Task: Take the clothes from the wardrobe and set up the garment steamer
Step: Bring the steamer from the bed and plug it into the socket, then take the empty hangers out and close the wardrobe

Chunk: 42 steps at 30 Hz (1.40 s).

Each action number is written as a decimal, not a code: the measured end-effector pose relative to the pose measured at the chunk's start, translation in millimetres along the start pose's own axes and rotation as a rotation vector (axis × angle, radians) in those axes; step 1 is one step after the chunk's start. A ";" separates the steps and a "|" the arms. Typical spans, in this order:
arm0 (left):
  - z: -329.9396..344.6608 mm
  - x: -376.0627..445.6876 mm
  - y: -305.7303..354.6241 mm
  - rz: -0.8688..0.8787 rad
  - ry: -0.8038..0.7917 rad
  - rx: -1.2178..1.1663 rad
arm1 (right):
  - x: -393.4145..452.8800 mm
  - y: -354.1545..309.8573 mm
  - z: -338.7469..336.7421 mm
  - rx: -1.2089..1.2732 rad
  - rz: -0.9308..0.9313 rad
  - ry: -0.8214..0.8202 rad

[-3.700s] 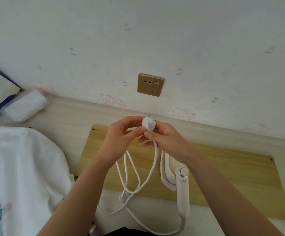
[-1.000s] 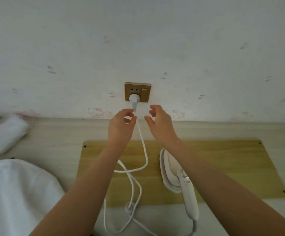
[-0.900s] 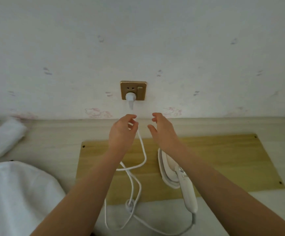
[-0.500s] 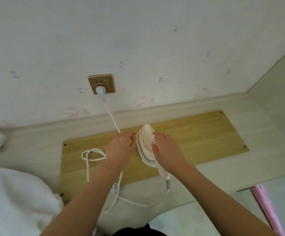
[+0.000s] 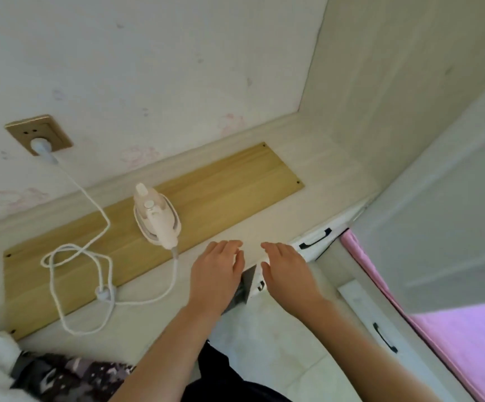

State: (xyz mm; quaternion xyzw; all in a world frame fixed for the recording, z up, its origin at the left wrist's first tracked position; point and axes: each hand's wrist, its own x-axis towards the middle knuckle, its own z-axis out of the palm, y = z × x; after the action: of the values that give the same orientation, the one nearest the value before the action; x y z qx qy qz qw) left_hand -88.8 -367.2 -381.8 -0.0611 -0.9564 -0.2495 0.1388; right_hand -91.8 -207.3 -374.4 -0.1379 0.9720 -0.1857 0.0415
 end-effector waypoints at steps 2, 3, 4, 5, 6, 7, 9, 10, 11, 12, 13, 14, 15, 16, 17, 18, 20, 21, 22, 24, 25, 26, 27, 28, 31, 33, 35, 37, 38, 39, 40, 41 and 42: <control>15.7 -16.0 32.3 0.047 -0.044 -0.021 | -38.3 26.6 -9.3 -0.002 0.069 -0.007; 23.5 -24.0 48.4 0.081 -0.071 -0.031 | -57.8 40.1 -13.1 0.001 0.100 0.001; 31.7 -32.1 65.2 0.118 -0.098 -0.039 | -78.0 53.0 -16.9 0.004 0.136 0.011; 39.8 -39.9 81.4 0.149 -0.125 -0.046 | -98.2 65.4 -20.5 0.007 0.180 0.016; 47.9 -47.8 97.4 0.172 -0.151 -0.056 | -117.5 77.1 -23.7 0.010 0.225 0.018; 56.1 -56.1 113.5 0.191 -0.179 -0.075 | -136.9 88.5 -27.0 0.009 0.269 0.021; 72.1 -71.7 144.6 0.236 -0.233 -0.119 | -172.5 108.8 -32.9 0.003 0.346 0.032; 79.4 -79.1 159.7 0.272 -0.257 -0.131 | -189.2 117.9 -35.4 0.000 0.384 0.037; 86.1 -86.4 174.3 0.309 -0.284 -0.137 | -205.5 126.4 -37.9 0.000 0.425 0.042; 91.4 -93.5 188.7 0.339 -0.317 -0.145 | -220.9 134.5 -39.8 0.004 0.466 0.048; 96.4 -100.1 202.1 0.364 -0.349 -0.152 | -235.5 142.4 -40.9 0.009 0.504 0.056; 101.5 -106.2 215.0 0.394 -0.379 -0.156 | -249.4 149.9 -42.0 0.014 0.540 0.068; 106.7 -111.3 226.3 0.425 -0.409 -0.156 | -261.9 156.8 -42.9 0.020 0.574 0.078; 112.2 -115.6 237.2 0.459 -0.438 -0.154 | -273.5 163.3 -44.2 0.031 0.608 0.089; 118.2 -118.9 247.0 0.495 -0.464 -0.148 | -284.6 169.7 -45.1 0.043 0.643 0.098; 124.5 -121.2 255.9 0.531 -0.489 -0.142 | -294.5 176.2 -45.7 0.055 0.675 0.107; 137.6 -123.1 273.0 0.595 -0.533 -0.134 | -313.0 189.2 -47.3 0.069 0.732 0.120; 144.2 -122.7 281.2 0.620 -0.549 -0.132 | -321.1 195.7 -48.0 0.072 0.758 0.124; 150.6 -122.0 289.9 0.641 -0.565 -0.134 | -328.8 202.6 -48.5 0.074 0.785 0.124; 164.3 -120.8 308.9 0.678 -0.580 -0.141 | -343.2 217.3 -50.5 0.072 0.836 0.116; 171.1 -120.5 318.8 0.693 -0.584 -0.146 | -349.9 225.6 -51.8 0.069 0.862 0.115; 178.1 -120.3 329.1 0.703 -0.591 -0.152 | -356.4 234.6 -53.3 0.068 0.890 0.115; 185.6 -119.7 339.5 0.711 -0.604 -0.155 | -362.5 244.1 -55.6 0.071 0.917 0.118; 192.9 -119.0 350.5 0.722 -0.615 -0.158 | -368.3 253.9 -59.3 0.074 0.942 0.123; 215.0 -113.8 385.3 0.766 -0.634 -0.183 | -381.9 285.4 -74.5 0.087 0.990 0.151; 229.1 -106.3 412.7 0.785 -0.638 -0.200 | -387.3 308.6 -87.2 0.078 1.001 0.150; 242.1 -96.5 439.8 0.807 -0.640 -0.204 | -389.9 333.6 -100.1 0.067 1.006 0.138; 253.4 -85.1 465.3 0.830 -0.664 -0.197 | -390.2 357.7 -112.9 0.074 1.010 0.132; 259.5 -79.7 476.8 0.839 -0.674 -0.192 | -390.2 369.7 -119.2 0.071 1.005 0.126; 265.6 -74.9 487.2 0.849 -0.679 -0.188 | -390.0 381.2 -125.2 0.067 0.999 0.123; 271.6 -70.3 496.9 0.859 -0.684 -0.183 | -389.5 392.5 -131.4 0.064 0.995 0.127; 277.6 -66.0 506.2 0.864 -0.693 -0.176 | -389.4 403.8 -136.7 0.063 0.993 0.136; 284.0 -62.0 514.8 0.865 -0.698 -0.169 | -389.3 415.1 -141.7 0.060 0.992 0.143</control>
State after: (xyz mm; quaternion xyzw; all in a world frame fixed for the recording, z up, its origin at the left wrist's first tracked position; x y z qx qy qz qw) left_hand -0.6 217.1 -400.9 -0.5375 -0.8102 -0.2106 -0.1018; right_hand 157.9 323.2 -386.1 0.3553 0.9150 -0.1805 0.0622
